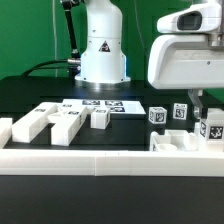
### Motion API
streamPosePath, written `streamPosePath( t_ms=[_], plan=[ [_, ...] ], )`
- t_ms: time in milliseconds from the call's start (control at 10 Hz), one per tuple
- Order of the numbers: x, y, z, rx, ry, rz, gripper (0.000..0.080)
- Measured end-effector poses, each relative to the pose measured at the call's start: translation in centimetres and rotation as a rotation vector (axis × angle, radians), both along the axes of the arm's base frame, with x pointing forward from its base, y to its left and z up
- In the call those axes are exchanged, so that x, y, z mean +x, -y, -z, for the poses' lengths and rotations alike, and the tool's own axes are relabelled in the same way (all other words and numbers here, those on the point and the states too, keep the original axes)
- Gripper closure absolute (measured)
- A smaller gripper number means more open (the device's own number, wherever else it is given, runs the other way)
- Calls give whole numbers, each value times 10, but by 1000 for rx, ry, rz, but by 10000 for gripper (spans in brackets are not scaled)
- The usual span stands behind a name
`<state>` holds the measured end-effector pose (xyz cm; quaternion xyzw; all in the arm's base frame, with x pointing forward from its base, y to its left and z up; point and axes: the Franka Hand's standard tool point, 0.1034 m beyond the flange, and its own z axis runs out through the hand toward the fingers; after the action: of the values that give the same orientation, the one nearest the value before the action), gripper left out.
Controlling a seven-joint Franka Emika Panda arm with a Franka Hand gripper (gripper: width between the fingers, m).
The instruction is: Assemble chair
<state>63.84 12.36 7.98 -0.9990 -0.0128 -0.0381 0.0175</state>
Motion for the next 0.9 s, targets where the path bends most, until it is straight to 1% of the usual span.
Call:
streamPosePath(
  t_ms=[100,200,500,700,900],
  plan=[
    [0,0,0,4,-2,45,514],
    [0,-1,0,13,-6,145,514],
    [-2,9,0,12,-23,351,514],
    [-2,13,0,8,-27,395,512],
    [-2,13,0,8,-26,393,510]
  ],
)
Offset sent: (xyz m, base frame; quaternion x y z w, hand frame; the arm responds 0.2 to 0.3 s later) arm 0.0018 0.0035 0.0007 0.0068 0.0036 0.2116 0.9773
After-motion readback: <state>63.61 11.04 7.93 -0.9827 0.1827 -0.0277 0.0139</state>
